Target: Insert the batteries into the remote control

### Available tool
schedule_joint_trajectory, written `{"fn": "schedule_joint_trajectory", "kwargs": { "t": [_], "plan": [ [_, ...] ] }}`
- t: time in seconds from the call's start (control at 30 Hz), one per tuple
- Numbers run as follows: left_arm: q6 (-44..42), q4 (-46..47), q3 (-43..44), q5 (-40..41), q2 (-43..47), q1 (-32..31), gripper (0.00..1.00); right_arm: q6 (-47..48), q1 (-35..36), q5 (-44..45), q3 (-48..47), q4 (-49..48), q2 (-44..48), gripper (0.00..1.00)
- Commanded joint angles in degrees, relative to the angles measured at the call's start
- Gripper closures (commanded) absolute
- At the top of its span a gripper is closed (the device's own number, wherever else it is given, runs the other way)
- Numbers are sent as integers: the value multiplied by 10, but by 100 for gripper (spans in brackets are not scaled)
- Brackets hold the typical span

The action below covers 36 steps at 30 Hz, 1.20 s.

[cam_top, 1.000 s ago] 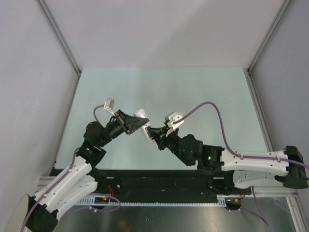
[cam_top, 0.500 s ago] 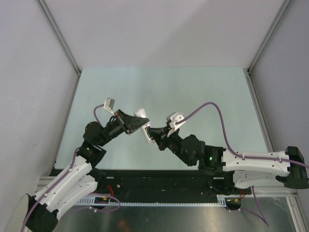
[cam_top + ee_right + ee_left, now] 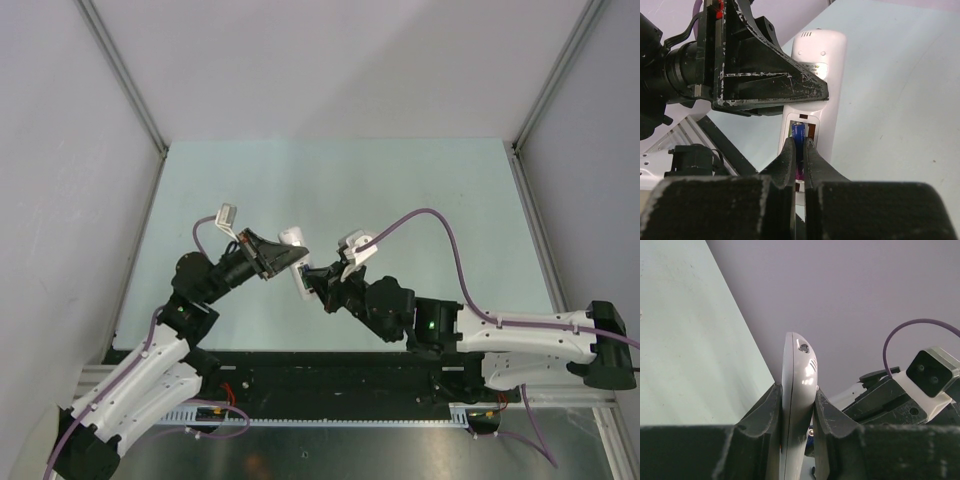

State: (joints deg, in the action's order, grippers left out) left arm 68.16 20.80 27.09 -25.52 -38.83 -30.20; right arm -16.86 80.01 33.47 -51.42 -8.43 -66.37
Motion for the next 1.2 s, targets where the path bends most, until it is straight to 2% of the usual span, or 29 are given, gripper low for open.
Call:
{"fn": "schedule_joint_trajectory", "kwargs": {
  "t": [0.0, 0.17, 1.17],
  "plan": [
    [73, 210, 69, -27, 40, -9, 100, -34, -6, -23, 41, 200, -59, 100],
    [70, 210, 49, -7, 61, -8, 100, -48, -18, -27, 41, 199, -54, 100],
    [23, 210, 67, 12, 87, -10, 100, -113, -59, -88, 40, 235, -75, 100]
  ]
}}
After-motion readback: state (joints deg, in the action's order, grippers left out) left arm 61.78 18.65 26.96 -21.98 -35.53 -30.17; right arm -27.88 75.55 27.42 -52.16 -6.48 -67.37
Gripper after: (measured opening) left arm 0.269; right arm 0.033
